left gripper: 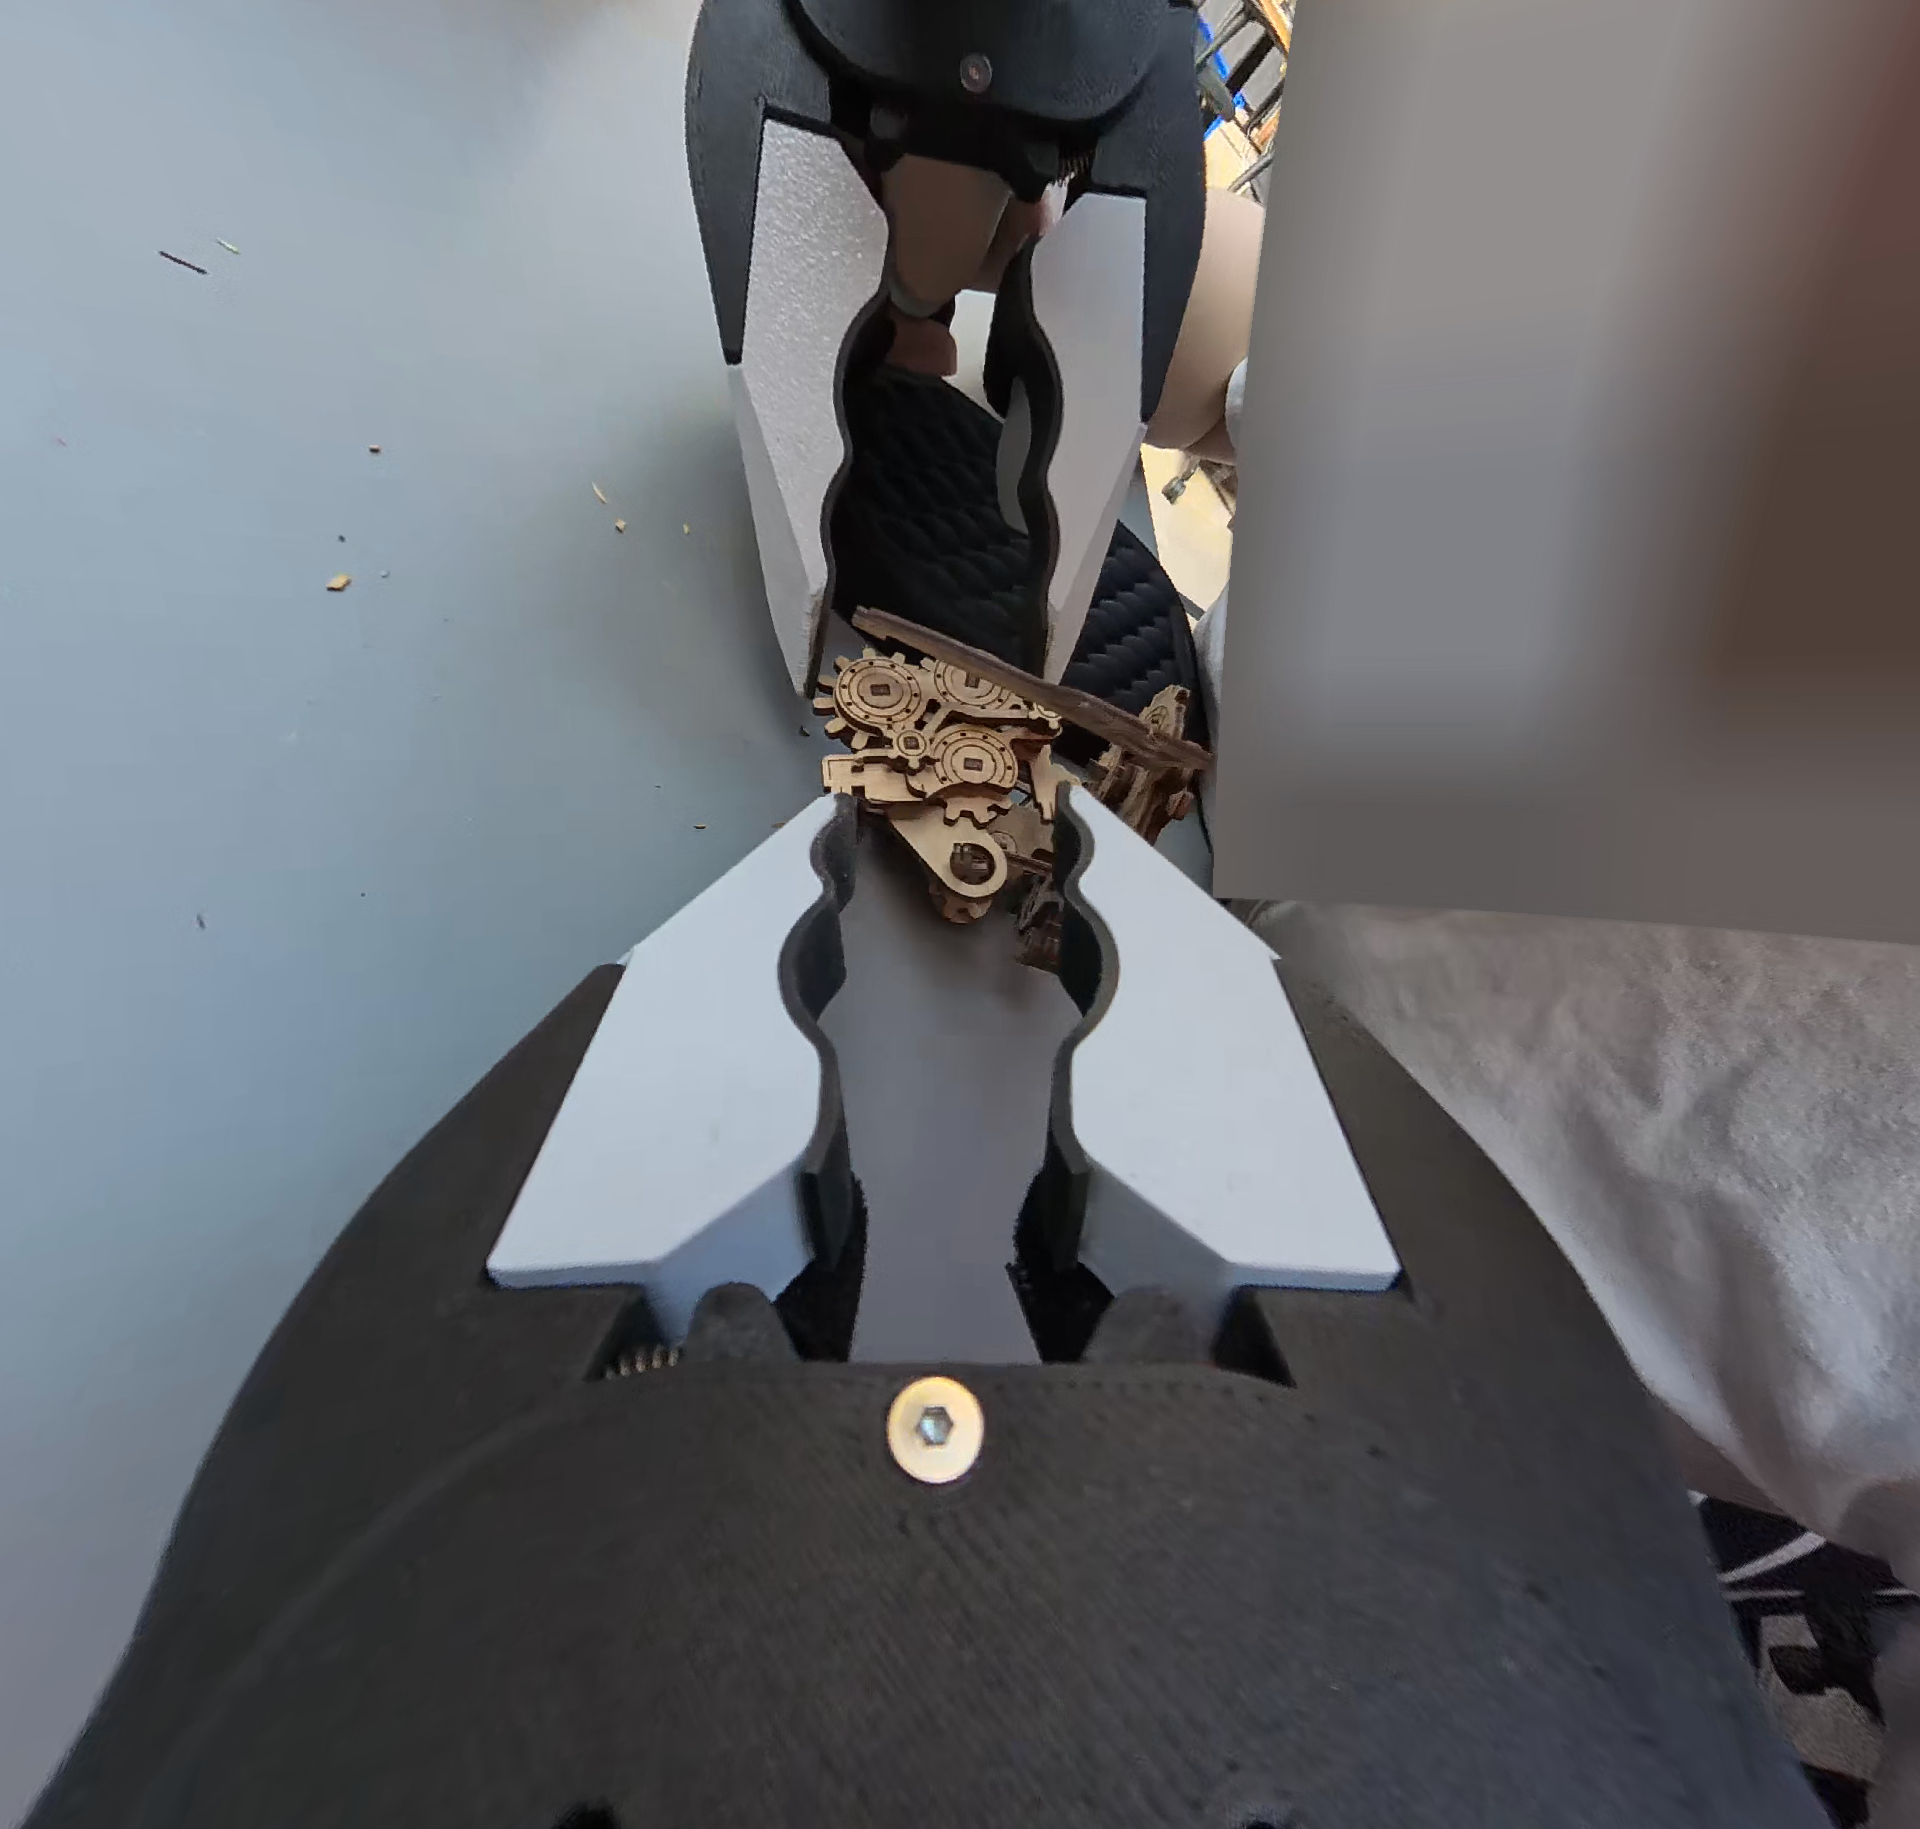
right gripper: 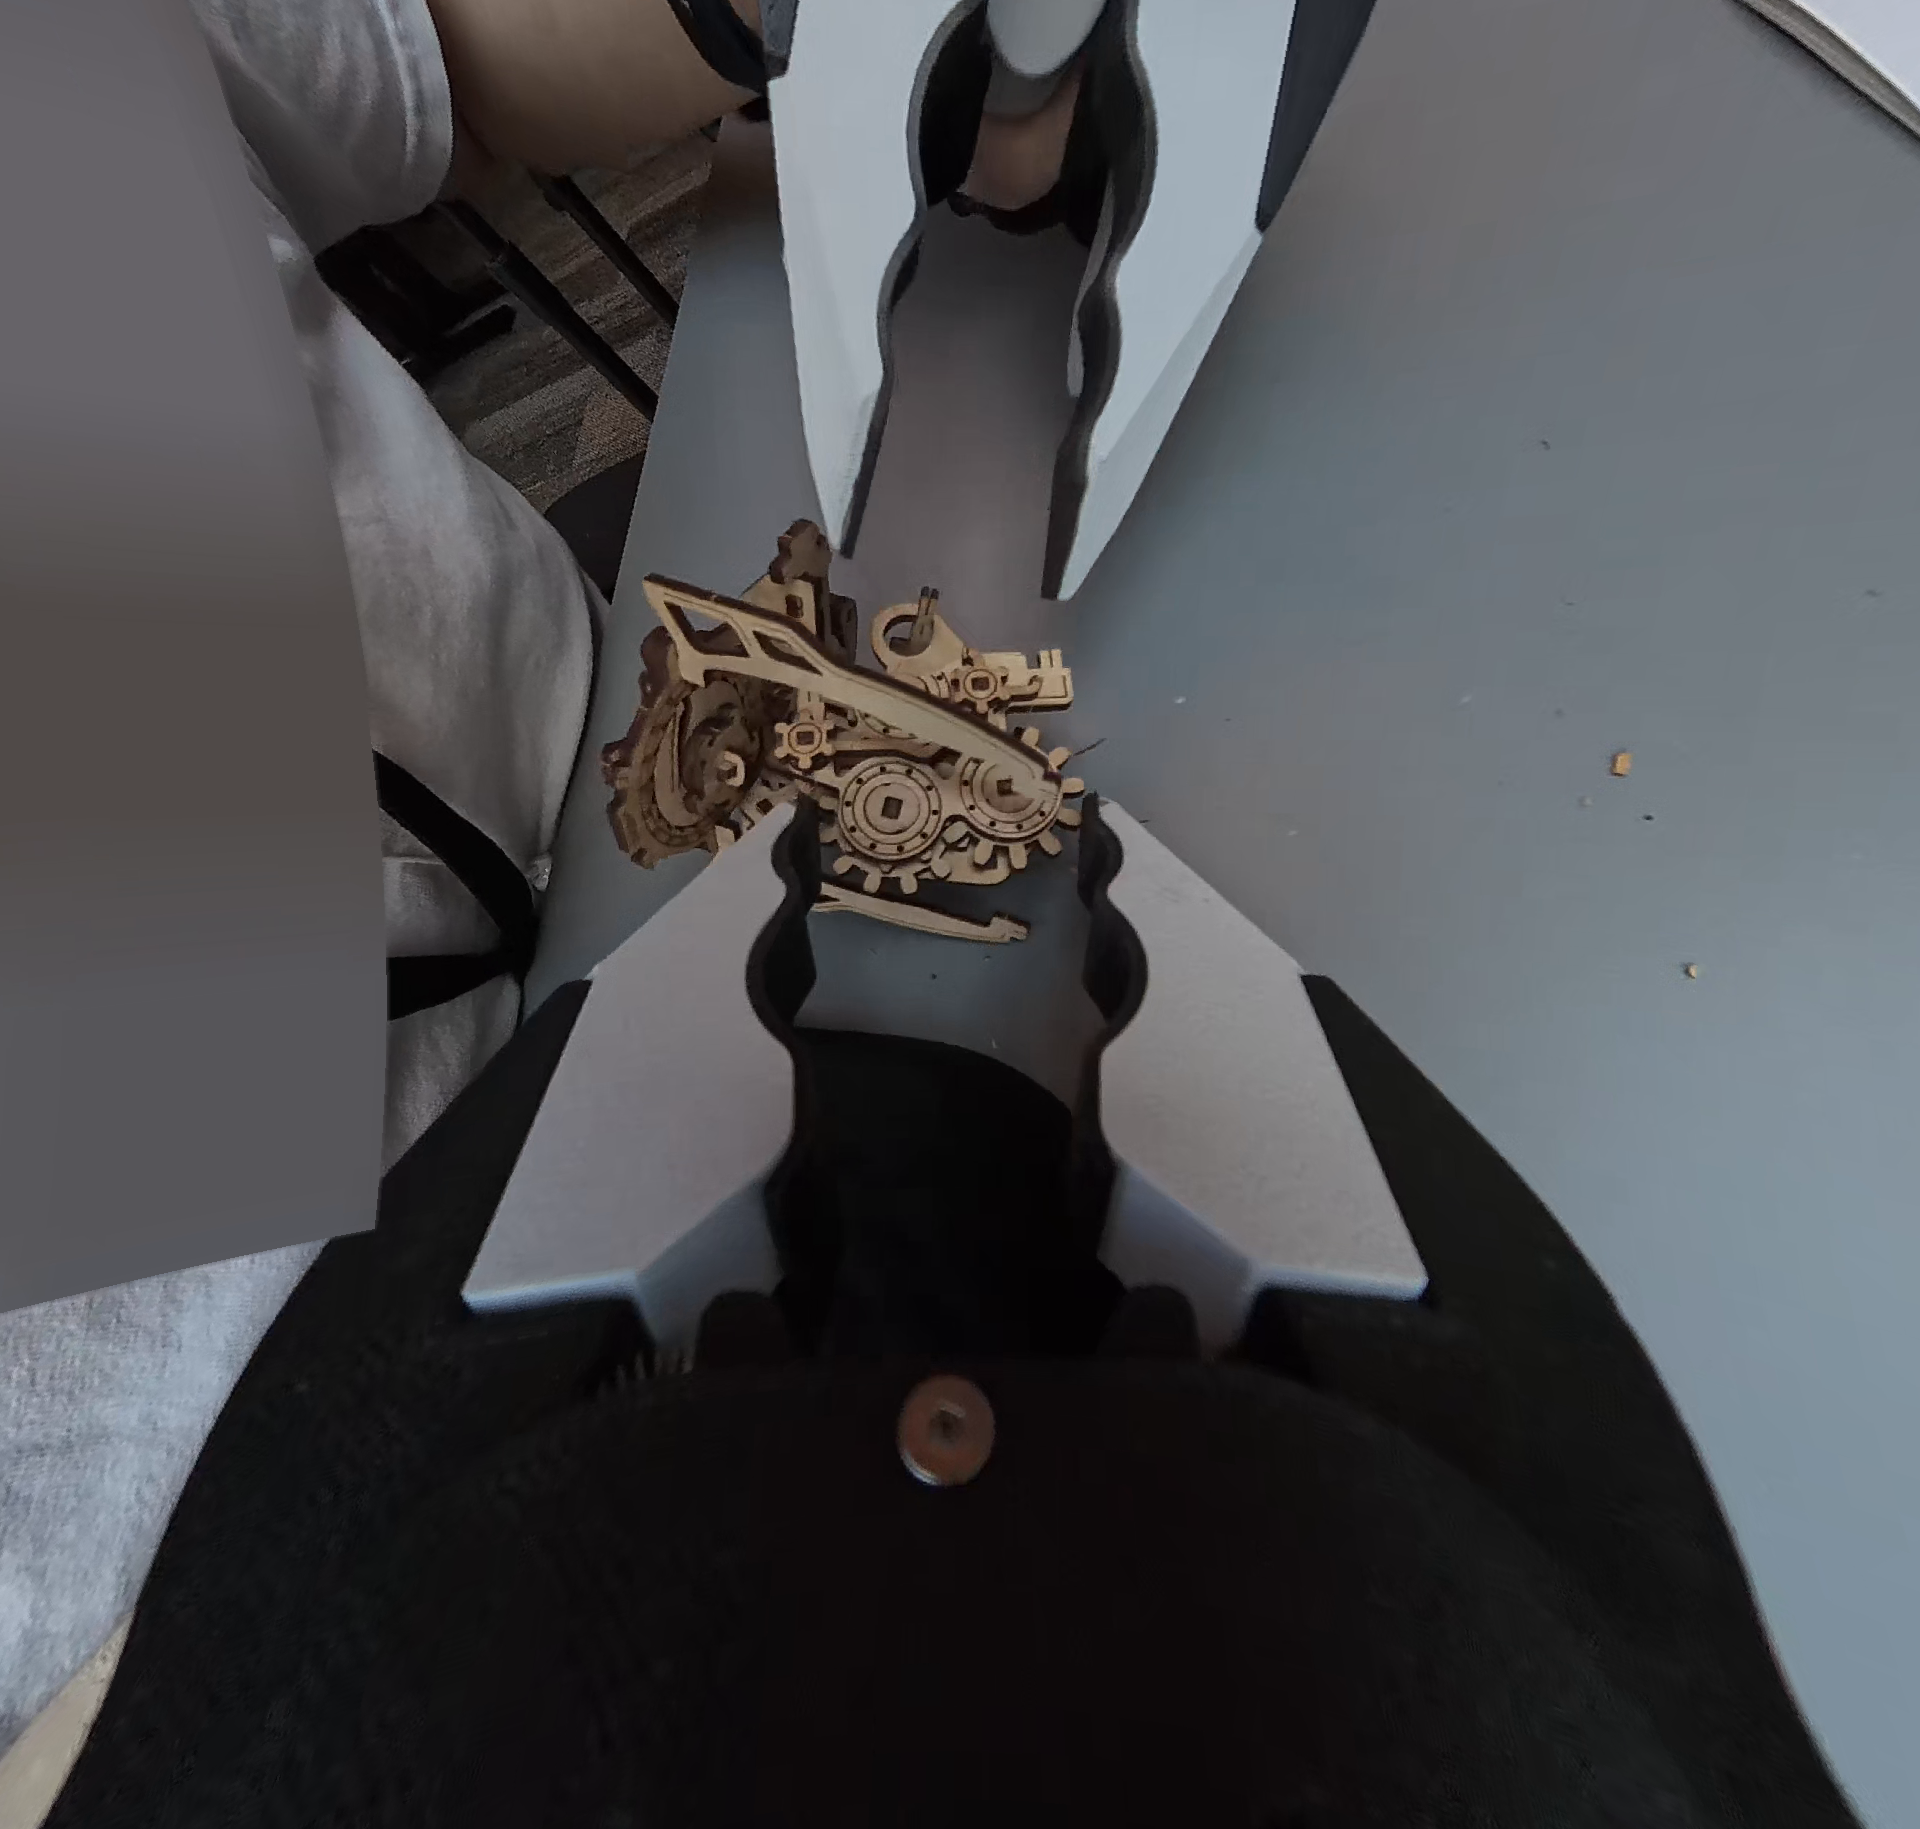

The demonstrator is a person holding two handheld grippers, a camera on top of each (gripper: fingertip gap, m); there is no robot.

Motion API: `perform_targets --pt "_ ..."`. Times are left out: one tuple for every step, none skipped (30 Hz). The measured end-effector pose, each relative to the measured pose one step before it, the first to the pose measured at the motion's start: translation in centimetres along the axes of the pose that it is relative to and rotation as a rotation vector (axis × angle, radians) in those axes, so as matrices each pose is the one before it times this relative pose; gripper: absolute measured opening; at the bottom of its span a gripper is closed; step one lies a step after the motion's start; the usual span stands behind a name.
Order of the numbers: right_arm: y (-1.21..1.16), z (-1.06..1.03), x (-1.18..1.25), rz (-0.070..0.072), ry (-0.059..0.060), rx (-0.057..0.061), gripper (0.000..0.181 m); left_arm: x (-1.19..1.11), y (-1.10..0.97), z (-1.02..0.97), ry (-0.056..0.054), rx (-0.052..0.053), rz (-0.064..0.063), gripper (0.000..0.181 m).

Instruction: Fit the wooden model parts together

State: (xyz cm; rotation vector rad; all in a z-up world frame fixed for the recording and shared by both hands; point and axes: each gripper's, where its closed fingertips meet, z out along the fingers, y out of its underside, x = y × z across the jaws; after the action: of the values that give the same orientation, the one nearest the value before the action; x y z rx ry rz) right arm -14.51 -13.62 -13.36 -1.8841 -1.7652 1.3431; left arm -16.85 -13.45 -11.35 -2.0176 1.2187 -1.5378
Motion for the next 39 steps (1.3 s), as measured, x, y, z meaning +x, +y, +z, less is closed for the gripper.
perform_targets --pt "0.032 0.056 0.005 -0.0004 0.0028 -0.0045 0.049 0.153 -0.080 -0.244 -0.0030 0.0121 0.0093 0.041" --pt "0.089 0.077 0.011 -0.0038 0.0031 -0.0084 0.049 0.137 0.040 -0.203 -0.0067 0.0054 0.0101 0.047" --pt "0.099 0.080 -0.004 -0.0035 0.0035 -0.0103 0.049 0.202 0.171 -0.207 -0.0055 -0.0015 0.0134 0.049" --pt "-0.003 0.056 -0.022 -0.0035 0.0023 -0.0027 0.049 0.294 0.283 -0.160 -0.0037 -0.0056 0.0164 0.051" --pt "-0.046 0.033 -0.056 -0.0022 0.0003 0.0010 0.049 0.279 0.296 -0.138 -0.0081 -0.0061 0.0150 0.052" --pt "-0.018 0.022 -0.047 -0.0002 -0.0006 -0.0006 0.049 0.203 0.241 -0.104 -0.0147 -0.0033 0.0131 0.053" --pt "-0.018 0.007 0.016 0.0010 0.0009 0.0006 0.049 0.101 0.237 -0.092 -0.0233 -0.0034 0.0132 0.051" --pt "-0.013 -0.002 0.067 0.0046 0.0017 0.0013 0.049 -0.011 0.163 -0.080 -0.0330 -0.0003 0.0168 0.050" --pt "0.001 -0.005 -0.022 0.0066 -0.0054 0.0014 0.049 -0.027 0.156 -0.041 -0.0349 -0.0009 0.0191 0.050" --pt "-0.037 0.005 -0.028 0.0067 -0.0048 0.0042 0.049 -0.225 0.254 0.020 -0.0467 -0.0102 0.0160 0.051" --pt "-0.090 -0.004 -0.038 0.0061 -0.0038 0.0066 0.049 -0.348 0.323 0.091 -0.0514 -0.0168 0.0116 0.057" --pt "-0.074 -0.005 -0.127 0.0043 -0.0071 0.0039 0.049 -0.091 0.323 0.200 -0.0328 -0.0160 0.0067 0.063" --pt "-0.061 -0.004 -0.096 0.0054 -0.0036 0.0012 0.049 0.025 0.275 0.235 -0.0208 -0.0119 0.0003 0.067" --pt "-0.049 -0.005 -0.062 0.0014 0.0008 -0.0007 0.049 0.128 0.195 0.267 -0.0107 -0.0057 -0.0037 0.070" --pt "0.034 0.021 -0.058 -0.0021 0.0027 -0.0057 0.049 0.249 0.056 0.275 0.0022 0.0051 -0.0052 0.069" --pt "0.049 0.006 0.054 0.0031 0.0095 -0.0073 0.049 0.226 -0.074 0.249 0.0055 0.0140 -0.0078 0.068" --pt "-0.047 0.011 0.025 0.0037 0.0052 -0.0009 0.049 0.046 -0.072 0.215 0.0005 0.0126 -0.0103 0.068" --pt "-0.092 0.013 -0.075 0.0053 -0.0015 0.0041 0.049 0.010 -0.009 0.163 0.0019 0.0081 -0.0105 0.067" --pt "-0.108 0.029 -0.081 0.0092 -0.0034 0.0040 0.049 0.057 -0.003 0.134 0.0079 0.0060 -0.0101 0.065" --pt "-0.078 0.020 -0.071 0.0066 -0.0024 0.0013 0.049 0.130 -0.025 0.096 0.0139 0.0069 -0.0080 0.062" --pt "-0.032 0.022 0.022 0.0035 0.0042 -0.0009 0.049 0.178 -0.046 0.077 0.0148 0.0068 -0.0048 0.059" --pt "-0.024 0.022 0.040 -0.0005 0.0067 -0.0016 0.049 0.132 -0.050 0.047 0.0111 0.0053 -0.0020 0.056" --pt "-0.015 0.015 0.041 -0.0006 0.0075 -0.0011 0.049 0.078 -0.089 0.015 0.0065 0.0072 -0.0007 0.053" --pt "-0.009 0.013 0.018 0.0018 0.0054 -0.0020 0.049 0.083 -0.152 -0.009 0.0065 0.0105 0.0004 0.051" --pt "-0.043 0.027 -0.102 0.0005 -0.0028 0.0002 0.049 0.061 -0.120 -0.003 0.0053 0.0062 -0.0001 0.050" --pt "-0.103 0.021 -0.082 0.0017 -0.0012 0.0042 0.049 0.026 -0.053 0.029 0.0021 0.0005 -0.0006 0.050" --pt "-0.062 0.011 0.067 0.0024 0.0060 0.0028 0.049 0.026 -0.044 0.037 0.0018 0.0002 0.0015 0.050" --pt "-0.017 0.027 0.018 0.0008 0.0037 -0.0001 0.049 0.068 -0.046 0.045 0.0018 0.0012 0.0045 0.049" --pt "-0.050 0.001 0.009 0.0033 0.0032 0.0016 0.049 0.066 -0.037 0.029 0.0014 0.0014 0.0046 0.048" --pt "-0.057 -0.027 -0.025 0.0068 -0.0007 0.0035 0.049 0.049 -0.018 0.027 0.0019 0.0006 0.0007 0.048" --pt "-0.045 -0.042 -0.088 0.0074 -0.0047 0.0035 0.049 0.024 -0.029 0.031 0.0003 0.0019 -0.0011 0.046" --pt "-0.113 -0.029 -0.173 0.0001 -0.0079 0.0076 0.049 0.030 -0.053 0.032 -0.0003 0.0050 0.0020 0.045" --pt "-0.120 -0.021 -0.090 0.0009 -0.0017 0.0076 0.049 0.102 0.000 0.066 0.0039 0.0028 0.0030 0.045" --pt "-0.035 0.009 -0.117 -0.0013 -0.0036 0.0010 0.048 0.108 -0.022 0.060 0.0047 0.0019 0.0015 0.044" --pt "0.036 0.038 -0.045 -0.0036 0.0009 -0.0043 0.047 0.016 -0.046 0.041 -0.0014 0.0030 0.0032 0.044" --pt "0.043 0.052 0.093 -0.0050 0.0100 -0.0033 0.047 -0.066 -0.025 0.022 -0.0072 0.0010 0.0041 0.044" --pt "0.045 0.070 0.056 0.0000 0.0078 -0.0043 0.046 -0.058 -0.002 0.011 -0.0051 -0.0011 0.0027 0.044" --pt "0.086 0.052 0.060 0.0005 0.0075 -0.0070 0.046 -0.017 0.000 0.020 -0.0020 -0.0017 0.0002 0.045" --pt "0.116 0.033 0.117 0.0004 0.0114 -0.0073 0.045 -0.071 0.002 0.003 -0.0046 -0.0007 0.0000 0.045"
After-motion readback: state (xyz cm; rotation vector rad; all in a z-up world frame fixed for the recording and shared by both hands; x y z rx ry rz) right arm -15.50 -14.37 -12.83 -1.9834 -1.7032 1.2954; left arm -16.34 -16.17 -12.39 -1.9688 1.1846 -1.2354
